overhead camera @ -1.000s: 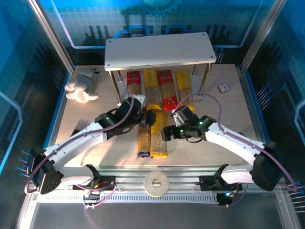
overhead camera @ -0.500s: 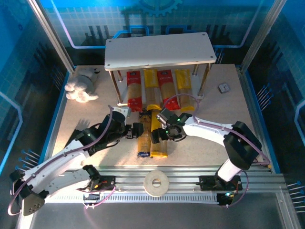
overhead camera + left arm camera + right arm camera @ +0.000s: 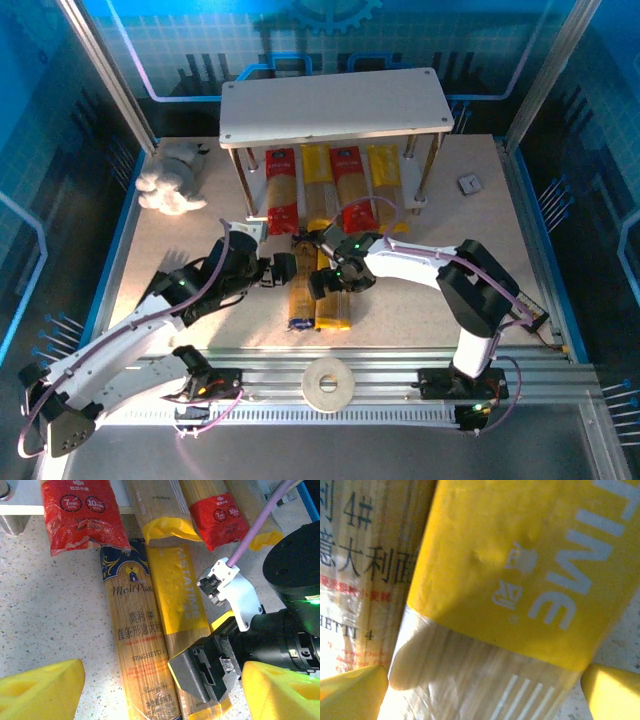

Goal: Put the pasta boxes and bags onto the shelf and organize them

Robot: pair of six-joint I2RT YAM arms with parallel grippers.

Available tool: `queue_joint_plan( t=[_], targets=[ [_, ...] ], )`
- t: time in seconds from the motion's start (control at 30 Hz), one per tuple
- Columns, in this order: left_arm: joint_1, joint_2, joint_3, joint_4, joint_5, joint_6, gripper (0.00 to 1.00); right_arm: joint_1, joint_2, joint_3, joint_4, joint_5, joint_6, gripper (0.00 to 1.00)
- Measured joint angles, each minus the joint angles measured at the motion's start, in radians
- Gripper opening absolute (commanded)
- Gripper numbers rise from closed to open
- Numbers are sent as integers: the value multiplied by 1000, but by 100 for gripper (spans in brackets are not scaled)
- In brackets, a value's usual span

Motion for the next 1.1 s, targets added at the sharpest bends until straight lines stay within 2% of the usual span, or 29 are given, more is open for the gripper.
queue_joint_plan(
  t=[0.3,0.5,0.77,1.03,1.1],
  targets=[
    [27,-38,-24,0,4,0,83,16,66,69,-75,47,-26,99],
    [35,-48,-27,1,4,0,84,6,20,-12,-49,73,-34,99],
    [47,-48,-40,8,22,0,84,-21,-32,-77,-109,105,-45,100],
    [48,-48,-51,8,31,0,84,-17,18,-18,-153,108,-63,100],
    [49,-48,-51,8,31,0,84,-17,35,3,-175,110,-64,97]
  ],
)
